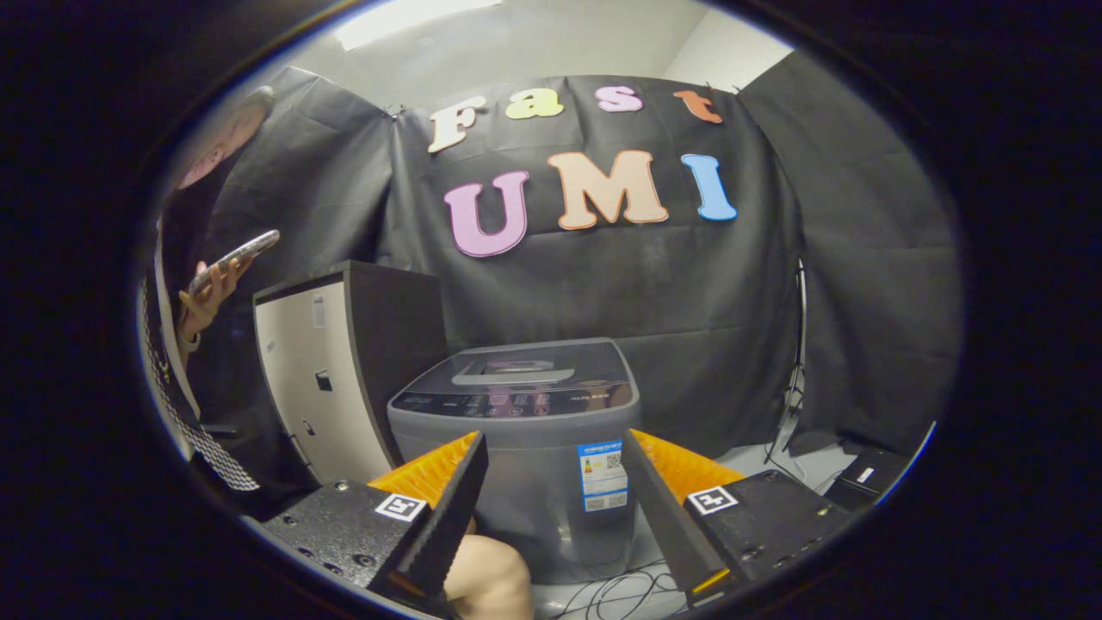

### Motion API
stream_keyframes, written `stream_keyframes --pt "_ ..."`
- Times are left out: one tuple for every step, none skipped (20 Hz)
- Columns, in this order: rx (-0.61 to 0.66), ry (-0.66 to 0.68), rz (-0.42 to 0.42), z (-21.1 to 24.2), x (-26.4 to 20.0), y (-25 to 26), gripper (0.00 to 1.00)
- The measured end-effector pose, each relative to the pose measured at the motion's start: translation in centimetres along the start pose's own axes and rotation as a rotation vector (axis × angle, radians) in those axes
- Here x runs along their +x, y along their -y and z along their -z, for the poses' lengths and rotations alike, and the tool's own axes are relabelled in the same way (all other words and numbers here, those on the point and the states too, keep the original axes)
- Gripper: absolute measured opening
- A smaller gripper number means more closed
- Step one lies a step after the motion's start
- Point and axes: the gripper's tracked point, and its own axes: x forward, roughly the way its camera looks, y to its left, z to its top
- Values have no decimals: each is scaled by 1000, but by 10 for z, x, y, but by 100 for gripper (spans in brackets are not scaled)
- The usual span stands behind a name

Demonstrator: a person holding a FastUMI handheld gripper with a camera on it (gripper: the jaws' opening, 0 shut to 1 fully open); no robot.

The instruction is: Put the clothes into the washing machine and then close the washing machine lid.

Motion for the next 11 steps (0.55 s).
stream_keyframes --pt "-20 7 -13 -1 -1 -5 95" --pt "-40 14 -16 -3 0 -6 95" --pt "-63 12 -19 0 -1 -6 95" --pt "-55 10 -17 -1 -1 -4 94" --pt "-48 15 -11 0 -1 -2 95" --pt "-51 13 -10 -1 0 -3 96" --pt "-56 11 -11 0 -1 -4 96" --pt "-52 15 -10 -1 -1 -3 96" --pt "-54 18 -10 -1 -2 -4 96" --pt "-54 14 -11 -1 -1 -4 96" --pt "-53 13 -10 0 -1 -3 96"
